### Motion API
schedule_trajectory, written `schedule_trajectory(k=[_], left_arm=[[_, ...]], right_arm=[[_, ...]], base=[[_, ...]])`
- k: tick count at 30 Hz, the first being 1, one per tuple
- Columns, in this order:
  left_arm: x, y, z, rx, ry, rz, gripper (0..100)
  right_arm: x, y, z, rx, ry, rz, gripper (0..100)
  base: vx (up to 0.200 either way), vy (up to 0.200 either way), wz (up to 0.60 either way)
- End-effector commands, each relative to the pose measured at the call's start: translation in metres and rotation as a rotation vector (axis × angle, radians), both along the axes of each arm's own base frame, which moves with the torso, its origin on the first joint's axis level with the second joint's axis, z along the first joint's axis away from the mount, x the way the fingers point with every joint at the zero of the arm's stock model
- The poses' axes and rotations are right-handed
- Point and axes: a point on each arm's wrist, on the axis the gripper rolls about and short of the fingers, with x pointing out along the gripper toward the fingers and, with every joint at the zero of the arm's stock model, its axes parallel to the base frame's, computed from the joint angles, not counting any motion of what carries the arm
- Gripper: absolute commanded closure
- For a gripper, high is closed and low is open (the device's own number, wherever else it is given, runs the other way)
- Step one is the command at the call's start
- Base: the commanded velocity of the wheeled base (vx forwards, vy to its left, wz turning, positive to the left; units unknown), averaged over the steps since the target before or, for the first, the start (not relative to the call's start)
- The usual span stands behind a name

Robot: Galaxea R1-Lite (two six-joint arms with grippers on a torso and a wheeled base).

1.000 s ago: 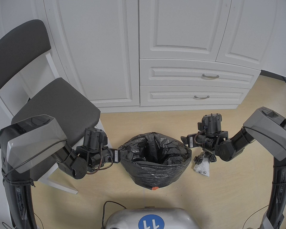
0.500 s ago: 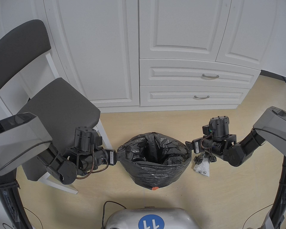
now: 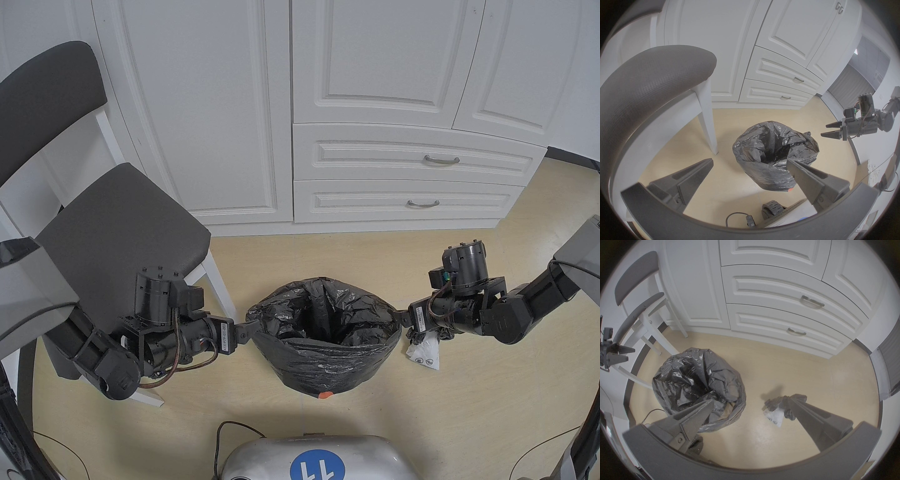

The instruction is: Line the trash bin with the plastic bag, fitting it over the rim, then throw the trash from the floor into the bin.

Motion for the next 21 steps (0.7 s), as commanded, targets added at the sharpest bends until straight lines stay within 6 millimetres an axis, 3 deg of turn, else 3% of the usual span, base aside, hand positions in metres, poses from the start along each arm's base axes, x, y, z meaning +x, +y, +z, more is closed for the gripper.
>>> schedule_trajectory(k=[1,11,21], left_arm=[[-0.010,0.004,0.008,-0.008,-0.013,-0.004,0],[-0.012,0.000,0.011,0.003,-0.022,-0.029,0],[-0.015,-0.002,0.009,0.010,-0.015,-0.031,0]], right_arm=[[0.000,0.007,0.018,0.040,-0.002,-0.006,0],[0.004,0.019,0.024,0.142,0.186,0.016,0],[0.023,0.035,-0.019,0.118,0.282,-0.006,0]], base=[[0.000,0.000,0.00],[0.000,0.000,0.00],[0.000,0.000,0.00]])
